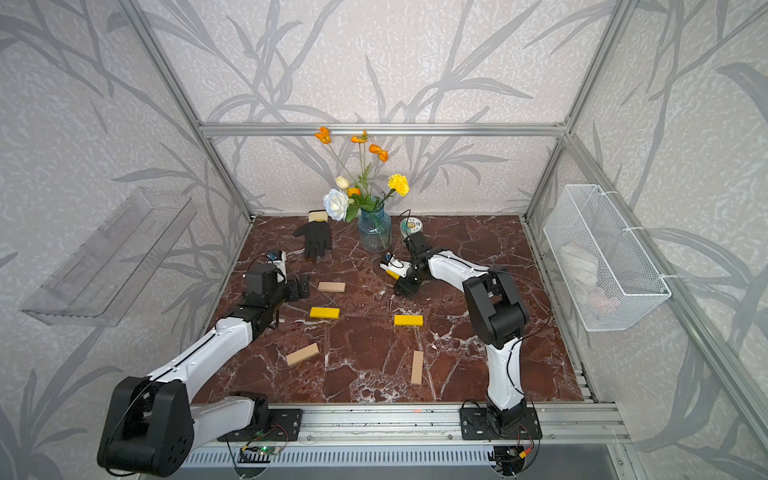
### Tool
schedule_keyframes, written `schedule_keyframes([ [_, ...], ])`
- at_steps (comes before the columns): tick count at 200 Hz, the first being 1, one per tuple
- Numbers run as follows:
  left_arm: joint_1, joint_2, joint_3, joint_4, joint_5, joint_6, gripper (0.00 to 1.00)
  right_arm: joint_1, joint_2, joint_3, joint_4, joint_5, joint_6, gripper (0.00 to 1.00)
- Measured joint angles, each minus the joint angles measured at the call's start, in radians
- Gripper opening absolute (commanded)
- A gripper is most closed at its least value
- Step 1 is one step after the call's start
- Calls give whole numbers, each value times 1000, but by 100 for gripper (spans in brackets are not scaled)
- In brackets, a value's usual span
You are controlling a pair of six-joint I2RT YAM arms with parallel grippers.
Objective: Assemble the number 6 with building blocks
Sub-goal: Pick up the building block from the center of the board.
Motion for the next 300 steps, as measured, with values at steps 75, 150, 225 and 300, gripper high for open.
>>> schedule_keyframes([
  [75, -3, 0, -5, -1, -8, -8, 99, 13, 185, 268, -83, 157, 64, 73],
  [150, -3, 0, -6, -7, -22, -4, 99, 9, 272, 413, -262, 145, 23, 9],
  [225, -3, 29, 2, -14, -21, -3, 99, 34, 232, 352, -292, 56, -249, 1],
  [300, -3, 34, 19, -38, -21, -8, 99, 95, 251, 528, -388, 45, -451, 4],
])
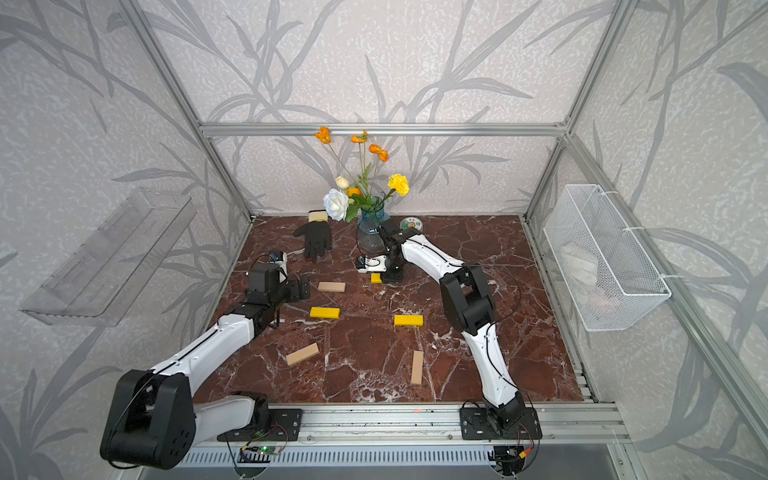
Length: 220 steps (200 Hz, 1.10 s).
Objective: Assemble the number 6 with building blocks
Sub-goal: Pick up the building block from the center of the board, then place the building block at the center of the board.
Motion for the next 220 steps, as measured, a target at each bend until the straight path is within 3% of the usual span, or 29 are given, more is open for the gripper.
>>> schedule_keyframes([
  [150, 0, 33, 38, -55, 0, 8, 99, -8, 145, 111, -45, -5, 44, 6],
  [166, 0, 35, 41, -59, 0, 8, 99, -9, 146, 113, -44, -7, 51, 13],
  [196, 0, 40, 49, -61, 0, 8, 99, -9, 146, 113, -43, -6, 69, 37],
  [205, 0, 41, 50, -61, 0, 8, 99, -9, 146, 112, -42, -6, 76, 55],
  [220, 0, 43, 50, -65, 0, 7, 99, -9, 146, 106, -38, -13, 87, 59],
])
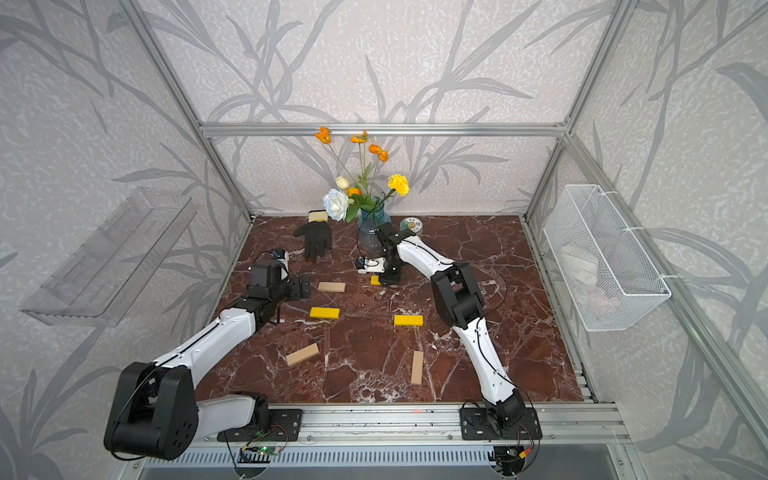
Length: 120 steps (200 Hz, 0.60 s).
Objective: Assemble the number 6 with building blocks
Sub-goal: Place the building block at the center of the board.
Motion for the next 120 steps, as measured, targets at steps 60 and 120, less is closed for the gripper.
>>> schedule_keyframes([
  [60, -5, 0, 7, -46, 0, -8, 99, -3, -44, -88, 54, -48, 42, 99],
  [120, -24, -9, 60, -120, -21, -78, 99, 9, -416, -466, 227, 1, 96, 99],
])
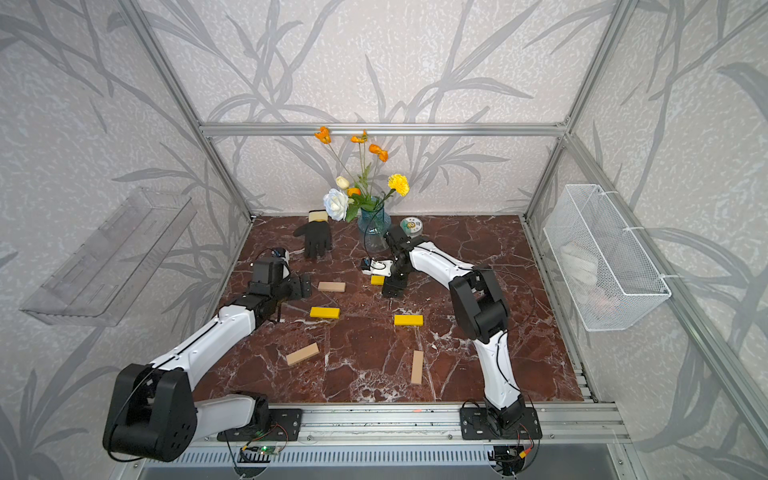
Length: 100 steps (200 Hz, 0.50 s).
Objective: Assemble the number 6 with building blocks
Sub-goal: Place the building block at the center of the board.
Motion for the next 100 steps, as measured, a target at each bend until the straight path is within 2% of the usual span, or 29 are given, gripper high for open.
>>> schedule_keyframes([
  [30, -6, -5, 50, -75, -4, -119, 99, 16, -382, -239, 223, 72, 55, 99],
  [52, -11, 14, 99, -119, 14, -292, 99, 17, -584, -351, 415, 209, 302, 99],
  [74, -21, 96, 169, -155, 50, -509, 96, -42, -573, -237, 370, 232, 534, 100],
  [100, -42, 243, 264, -225, 99, -789, 95, -80, -452, -64, 236, 247, 667, 98],
])
